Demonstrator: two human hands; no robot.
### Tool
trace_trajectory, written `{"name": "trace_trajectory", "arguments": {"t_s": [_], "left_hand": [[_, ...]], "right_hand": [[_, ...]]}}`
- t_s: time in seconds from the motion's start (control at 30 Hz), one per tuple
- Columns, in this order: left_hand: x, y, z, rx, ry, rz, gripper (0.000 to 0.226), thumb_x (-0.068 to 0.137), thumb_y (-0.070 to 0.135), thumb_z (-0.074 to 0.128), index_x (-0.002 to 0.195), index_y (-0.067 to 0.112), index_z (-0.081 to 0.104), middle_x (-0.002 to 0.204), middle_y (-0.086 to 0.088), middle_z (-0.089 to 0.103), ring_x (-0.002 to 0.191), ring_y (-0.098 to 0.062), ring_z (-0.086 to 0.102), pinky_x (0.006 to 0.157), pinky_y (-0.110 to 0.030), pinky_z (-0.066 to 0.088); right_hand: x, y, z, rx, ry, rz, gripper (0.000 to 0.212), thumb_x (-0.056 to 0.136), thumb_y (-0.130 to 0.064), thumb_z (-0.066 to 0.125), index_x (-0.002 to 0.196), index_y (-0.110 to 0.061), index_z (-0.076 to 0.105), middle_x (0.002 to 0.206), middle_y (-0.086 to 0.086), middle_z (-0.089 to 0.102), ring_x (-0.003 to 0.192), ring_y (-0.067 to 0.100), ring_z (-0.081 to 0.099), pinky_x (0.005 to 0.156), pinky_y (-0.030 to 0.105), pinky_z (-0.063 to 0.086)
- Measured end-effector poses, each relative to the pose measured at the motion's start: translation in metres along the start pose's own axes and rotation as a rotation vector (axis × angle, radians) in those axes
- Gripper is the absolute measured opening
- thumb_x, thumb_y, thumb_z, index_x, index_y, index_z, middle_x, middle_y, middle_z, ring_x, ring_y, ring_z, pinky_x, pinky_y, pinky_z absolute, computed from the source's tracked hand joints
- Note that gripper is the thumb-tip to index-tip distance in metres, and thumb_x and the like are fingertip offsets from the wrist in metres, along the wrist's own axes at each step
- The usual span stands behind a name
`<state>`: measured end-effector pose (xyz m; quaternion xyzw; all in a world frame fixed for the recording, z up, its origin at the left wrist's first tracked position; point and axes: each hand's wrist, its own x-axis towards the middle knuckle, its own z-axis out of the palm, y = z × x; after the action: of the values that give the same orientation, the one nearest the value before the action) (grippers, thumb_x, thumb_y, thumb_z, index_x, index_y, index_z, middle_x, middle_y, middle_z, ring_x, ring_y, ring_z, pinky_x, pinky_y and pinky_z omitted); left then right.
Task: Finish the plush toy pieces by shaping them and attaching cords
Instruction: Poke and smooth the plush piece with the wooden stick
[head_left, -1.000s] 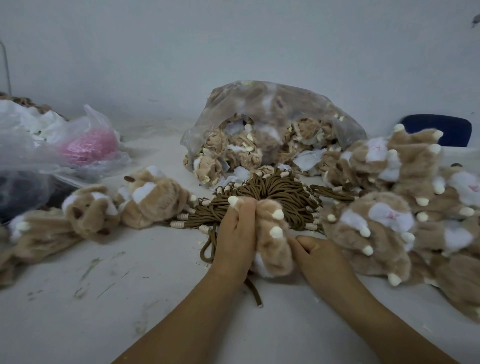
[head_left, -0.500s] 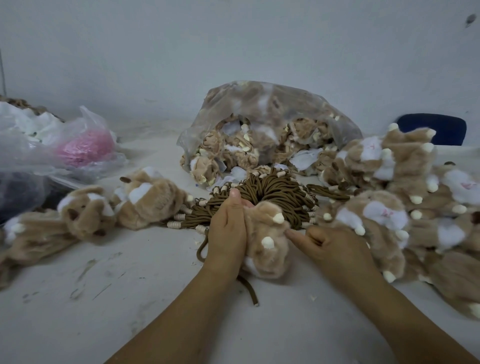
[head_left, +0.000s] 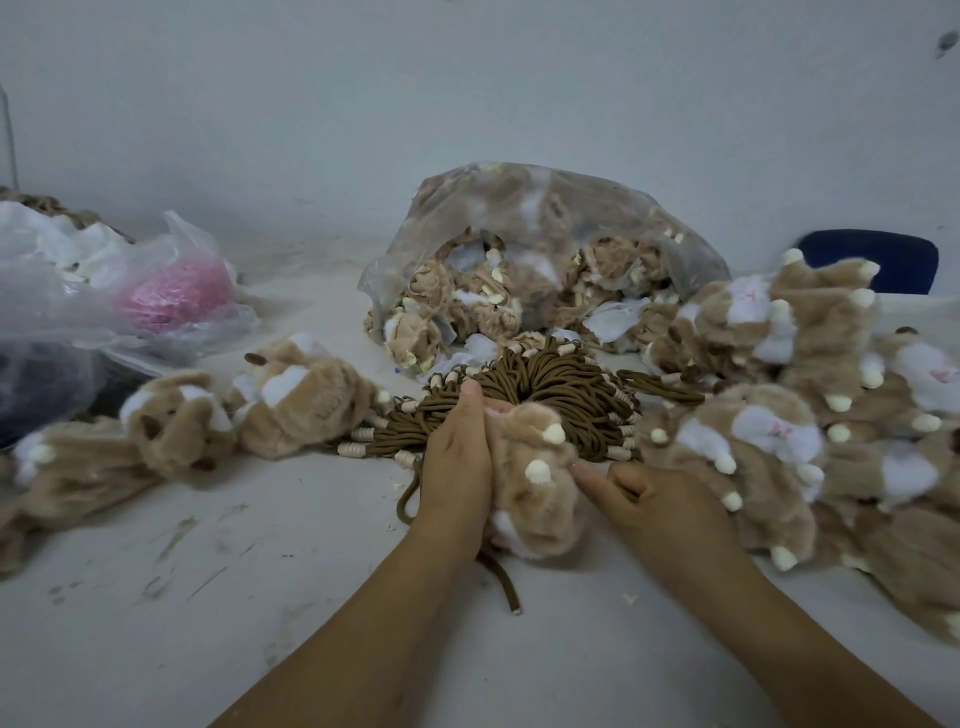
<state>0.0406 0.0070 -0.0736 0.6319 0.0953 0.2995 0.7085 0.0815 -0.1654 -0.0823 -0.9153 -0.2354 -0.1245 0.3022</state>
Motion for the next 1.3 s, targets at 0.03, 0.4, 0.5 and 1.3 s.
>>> {"name": "trace_trajectory", "arguments": {"t_s": [0.03, 0.4, 0.5, 1.3], "left_hand": [[0.001, 0.001, 0.000, -0.003, 0.020, 0.009, 0.055, 0.105, 0.046, 0.036, 0.067, 0.026, 0.071, 0.073, 0.000, 0.075, 0.072, -0.009, 0.071, 0.061, -0.015, 0.051], [-0.006, 0.005, -0.003, 0.061, -0.062, 0.009, 0.057, 0.103, 0.027, 0.038, 0.053, 0.033, 0.066, 0.055, 0.010, 0.066, 0.056, 0.004, 0.061, 0.051, -0.009, 0.043], [-0.008, 0.006, 0.002, 0.084, -0.053, 0.053, 0.047, 0.099, 0.031, 0.036, 0.060, 0.024, 0.061, 0.055, 0.008, 0.063, 0.055, 0.005, 0.057, 0.052, -0.010, 0.042], [-0.007, -0.005, 0.010, 0.077, -0.147, -0.044, 0.050, 0.102, 0.041, 0.047, 0.056, 0.022, 0.058, 0.053, 0.008, 0.059, 0.052, 0.000, 0.056, 0.050, -0.014, 0.045]], "right_hand": [[0.000, 0.001, -0.001, -0.004, 0.003, -0.006, 0.072, 0.065, -0.084, 0.028, 0.053, -0.013, 0.025, 0.045, 0.001, 0.030, 0.045, 0.014, 0.035, 0.049, 0.039, 0.036], [-0.002, 0.002, -0.009, 0.046, -0.028, -0.047, 0.067, 0.066, -0.080, 0.036, 0.052, -0.015, 0.027, 0.045, -0.003, 0.030, 0.045, 0.010, 0.032, 0.046, 0.026, 0.025], [-0.006, -0.006, 0.001, 0.240, -0.105, 0.052, 0.069, 0.062, -0.079, 0.039, 0.054, -0.011, 0.032, 0.048, -0.005, 0.029, 0.047, 0.006, 0.028, 0.045, 0.023, 0.024], [-0.006, -0.014, 0.010, 0.291, -0.110, 0.149, 0.051, 0.089, -0.048, 0.052, 0.055, -0.011, 0.041, 0.053, 0.004, 0.036, 0.052, 0.012, 0.034, 0.053, 0.031, 0.028]]}}
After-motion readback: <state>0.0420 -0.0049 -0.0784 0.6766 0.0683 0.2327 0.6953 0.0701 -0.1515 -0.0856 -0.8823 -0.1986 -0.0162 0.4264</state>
